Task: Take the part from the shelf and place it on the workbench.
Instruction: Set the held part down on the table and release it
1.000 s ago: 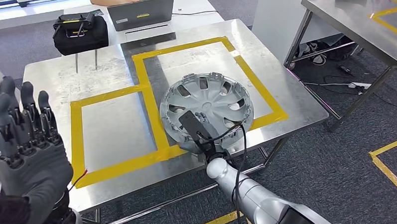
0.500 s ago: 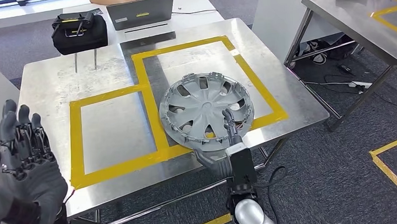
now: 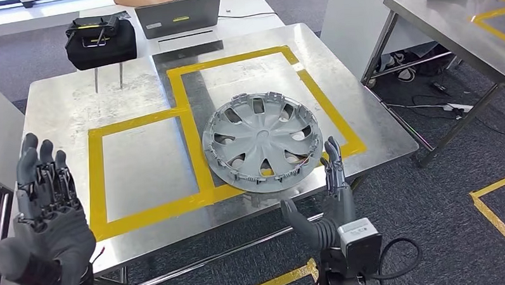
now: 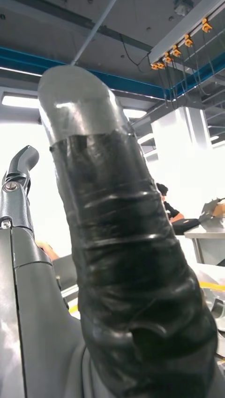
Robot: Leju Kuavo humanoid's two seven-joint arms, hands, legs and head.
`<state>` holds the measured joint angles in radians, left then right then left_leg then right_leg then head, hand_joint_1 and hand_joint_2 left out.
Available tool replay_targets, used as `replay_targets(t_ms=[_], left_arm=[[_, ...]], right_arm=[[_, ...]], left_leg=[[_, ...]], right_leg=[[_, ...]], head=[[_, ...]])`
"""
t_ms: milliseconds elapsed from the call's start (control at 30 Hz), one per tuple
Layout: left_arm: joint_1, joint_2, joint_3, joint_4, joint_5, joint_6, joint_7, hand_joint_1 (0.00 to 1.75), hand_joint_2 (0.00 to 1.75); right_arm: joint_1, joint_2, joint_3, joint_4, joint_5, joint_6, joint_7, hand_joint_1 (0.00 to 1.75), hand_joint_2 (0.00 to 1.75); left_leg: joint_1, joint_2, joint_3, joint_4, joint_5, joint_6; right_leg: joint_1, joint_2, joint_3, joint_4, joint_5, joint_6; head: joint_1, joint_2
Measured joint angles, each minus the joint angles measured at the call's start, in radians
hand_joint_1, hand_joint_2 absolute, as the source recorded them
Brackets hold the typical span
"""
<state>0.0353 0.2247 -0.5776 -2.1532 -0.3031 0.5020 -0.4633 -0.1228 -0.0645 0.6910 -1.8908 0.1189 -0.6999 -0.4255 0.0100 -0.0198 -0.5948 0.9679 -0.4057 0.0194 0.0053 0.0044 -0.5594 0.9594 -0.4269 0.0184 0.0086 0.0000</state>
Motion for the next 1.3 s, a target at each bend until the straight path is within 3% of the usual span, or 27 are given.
replay_targets(t_ms=[300, 467, 533, 600, 667, 700, 733, 800, 867, 967, 1033, 1133, 1167, 1200, 1233, 1300], left_arm=[[0.022, -0.012, -0.012, 0.004, -0.05, 0.039, 0.011, 0.0, 0.0], [0.032, -0.016, -0.02, 0.004, -0.047, 0.051, 0.02, 0.0, 0.0], [0.032, -0.019, -0.027, 0.007, -0.042, 0.055, 0.023, 0.0, 0.0], [0.031, -0.022, -0.035, 0.011, -0.04, 0.058, 0.029, 0.0, 0.0], [0.031, -0.024, -0.043, 0.016, -0.039, 0.059, 0.038, 0.0, 0.0], [0.031, -0.024, -0.046, 0.019, -0.039, 0.059, 0.041, 0.0, 0.0], [0.031, -0.025, -0.049, 0.021, -0.039, 0.059, 0.043, 0.0, 0.0], [0.031, -0.025, -0.054, 0.022, -0.039, 0.059, 0.049, 0.0, 0.0], [0.028, -0.025, -0.058, 0.023, -0.04, 0.059, 0.057, 0.0, 0.0], [0.026, -0.025, -0.063, 0.023, -0.041, 0.06, 0.069, 0.0, 0.0], [0.024, -0.024, -0.064, 0.023, -0.041, 0.061, 0.074, 0.0, 0.0], [0.021, -0.023, -0.067, 0.024, -0.041, 0.057, 0.08, 0.0, 0.0], [0.021, -0.023, -0.068, 0.024, -0.041, 0.054, 0.082, 0.0, 0.0], [0.021, -0.022, -0.068, 0.025, -0.041, 0.052, 0.085, 0.0, 0.0], [0.021, -0.022, -0.069, 0.025, -0.041, 0.05, 0.087, 0.0, 0.0], [0.017, -0.022, -0.069, 0.025, -0.041, 0.046, 0.089, 0.0, 0.0]], right_arm=[[0.026, -0.011, -0.004, -0.056, -0.018, 0.002, -0.027, 0.0, 1.75], [0.022, -0.017, 0.002, -0.061, -0.056, 0.003, -0.028, 0.0, 1.75], [0.018, -0.021, 0.01, -0.062, -0.075, 0.004, -0.04, 0.0, 1.75], [0.015, -0.027, 0.02, -0.063, -0.083, 0.004, -0.045, 0.0, 1.75], [0.014, -0.033, 0.03, -0.062, -0.078, 0.004, -0.039, 0.0, 1.75], [0.014, -0.036, 0.036, -0.062, -0.075, 0.004, -0.035, 0.0, 1.75], [0.013, -0.038, 0.041, -0.062, -0.073, 0.004, -0.033, 0.0, 1.75], [0.009, -0.04, 0.048, -0.062, -0.072, 0.004, -0.031, 0.0, 1.75], [0.006, -0.042, 0.054, -0.063, -0.072, 0.004, -0.027, 0.0, 1.75], [0.005, -0.046, 0.062, -0.063, -0.076, 0.004, -0.018, 0.0, 1.75], [0.005, -0.047, 0.065, -0.063, -0.079, 0.004, -0.019, 0.0, 1.75], [0.01, -0.049, 0.067, -0.063, -0.082, 0.004, -0.024, 0.0, 1.75], [0.012, -0.05, 0.067, -0.063, -0.083, 0.004, -0.026, 0.0, 1.75], [0.014, -0.052, 0.067, -0.063, -0.085, 0.004, -0.027, 0.0, 1.75], [0.015, -0.053, 0.068, -0.063, -0.086, 0.004, -0.029, 0.0, 1.75], [0.018, -0.054, 0.068, -0.063, -0.088, 0.004, -0.031, 0.0, 1.75]], left_leg=[[-0.001, 0.0, -0.001, 0.001, -0.002, 0.001], [-0.005, 0.001, 0.007, -0.011, 0.002, 0.026], [0.0, 0.003, 0.019, -0.03, 0.016, 0.03], [0.003, 0.005, 0.018, -0.035, 0.022, 0.032], [0.004, 0.005, 0.009, -0.03, 0.024, 0.03], [0.006, 0.004, 0.004, -0.025, 0.025, 0.027], [0.008, 0.003, -0.002, -0.02, 0.026, 0.024], [0.011, 0.001, -0.014, -0.006, 0.027, 0.012], [0.012, 0.0, -0.023, 0.003, 0.03, -0.005], [0.015, -0.002, -0.03, -0.001, 0.042, -0.029], [0.017, 0.003, -0.056, 0.042, -0.001, -0.037], [0.017, 0.01, -0.118, 0.232, -0.136, -0.039], [0.017, 0.01, -0.123, 0.276, -0.16, -0.038], [0.016, 0.01, -0.109, 0.286, -0.167, -0.036], [0.016, 0.012, -0.073, 0.254, -0.157, -0.034], [0.012, 0.028, 0.036, 0.112, -0.125, -0.025]], right_leg=[[-0.001, 0.0, 0.001, -0.001, -0.001, 0.0], [-0.008, 0.0, 0.005, -0.005, -0.001, 0.019], [-0.009, 0.0, -0.016, 0.047, -0.042, 0.026], [-0.014, 0.0, -0.063, 0.173, -0.117, 0.034], [-0.022, 0.0, -0.097, 0.27, -0.159, 0.042], [-0.025, 0.0, -0.091, 0.269, -0.153, 0.046], [-0.029, 0.0, -0.066, 0.228, -0.131, 0.049], [-0.034, 0.002, 0.008, 0.093, -0.082, 0.053], [-0.032, 0.007, 0.044, 0.02, -0.061, 0.043], [-0.026, 0.006, 0.041, 0.017, -0.045, 0.016], [-0.028, -0.001, 0.032, 0.012, -0.027, -0.003], [-0.023, -0.009, 0.003, 0.011, -0.004, -0.017], [-0.021, -0.011, -0.008, 0.012, 0.003, -0.017], [-0.019, -0.013, -0.019, 0.013, 0.01, -0.017], [-0.018, -0.014, -0.029, 0.014, 0.017, -0.015], [-0.017, -0.016, -0.042, 0.017, 0.03, -0.01]], head=[[0.0, 0.0], [-0.005, 0.0], [-0.002, 0.0], [0.006, 0.0], [0.012, 0.0], [0.014, 0.0], [0.016, 0.0], [0.02, 0.0], [0.022, 0.0], [0.016, 0.0], [0.006, 0.0], [-0.016, 0.0], [-0.02, 0.0], [-0.023, 0.0], [-0.026, 0.0], [-0.033, 0.0]])
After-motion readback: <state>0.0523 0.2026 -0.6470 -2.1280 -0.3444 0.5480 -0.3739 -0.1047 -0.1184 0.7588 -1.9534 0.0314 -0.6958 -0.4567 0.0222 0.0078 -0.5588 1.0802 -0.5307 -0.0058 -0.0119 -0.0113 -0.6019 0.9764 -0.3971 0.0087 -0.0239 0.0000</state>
